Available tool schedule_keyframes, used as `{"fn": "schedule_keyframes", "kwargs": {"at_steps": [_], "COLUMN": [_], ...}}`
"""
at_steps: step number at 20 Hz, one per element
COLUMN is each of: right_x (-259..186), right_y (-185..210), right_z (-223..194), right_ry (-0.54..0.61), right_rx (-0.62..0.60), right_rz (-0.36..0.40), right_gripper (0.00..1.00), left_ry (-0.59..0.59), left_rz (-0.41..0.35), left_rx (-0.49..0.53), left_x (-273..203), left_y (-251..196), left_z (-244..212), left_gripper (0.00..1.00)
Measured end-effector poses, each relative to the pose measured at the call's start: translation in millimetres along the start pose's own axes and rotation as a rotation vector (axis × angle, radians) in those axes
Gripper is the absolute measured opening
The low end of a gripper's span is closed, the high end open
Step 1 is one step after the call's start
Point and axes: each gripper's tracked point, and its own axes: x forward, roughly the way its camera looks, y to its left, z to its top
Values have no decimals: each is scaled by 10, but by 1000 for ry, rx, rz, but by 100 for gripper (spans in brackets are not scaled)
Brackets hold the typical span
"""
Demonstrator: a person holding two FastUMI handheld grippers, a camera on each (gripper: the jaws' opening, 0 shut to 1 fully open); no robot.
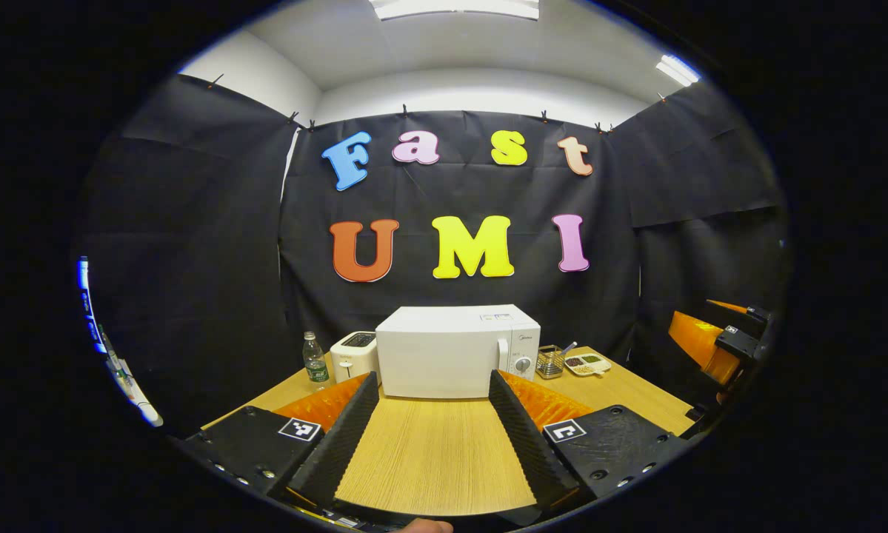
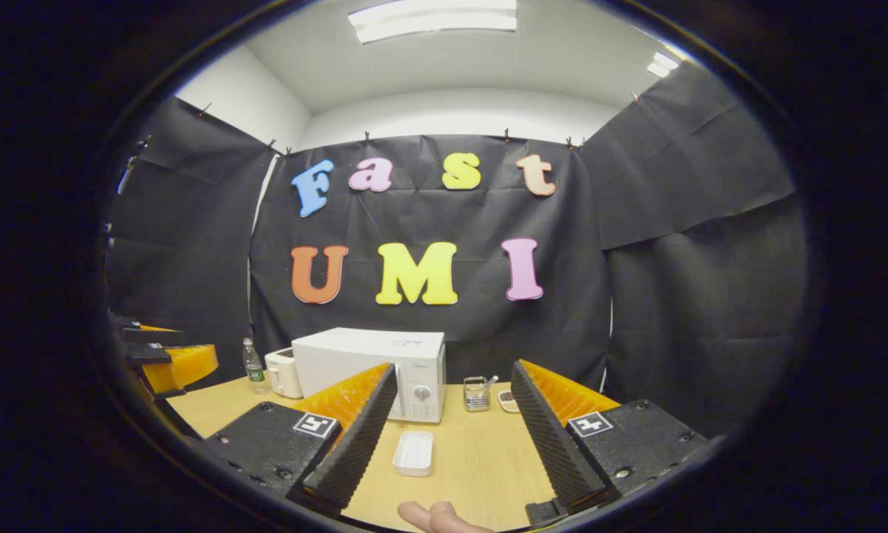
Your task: Open the microwave oven with the left hand, put the food in, and close the microwave oven.
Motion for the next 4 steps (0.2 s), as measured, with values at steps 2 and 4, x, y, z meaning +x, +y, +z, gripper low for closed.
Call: {"fn": "schedule_keyframes", "kwargs": {"at_steps": [2,4], "right_x": [-23,-37], "right_y": [143,263], "right_z": [-8,-64], "right_ry": [-3,-1], "right_rx": [0,3], "right_rz": [24,31], "right_gripper": [98,90], "left_ry": [-18,-45], "left_rz": [11,15], "left_rx": [-26,-55], "left_x": [-155,-265], "left_y": [81,142], "left_z": [4,45], "left_gripper": [93,93]}}
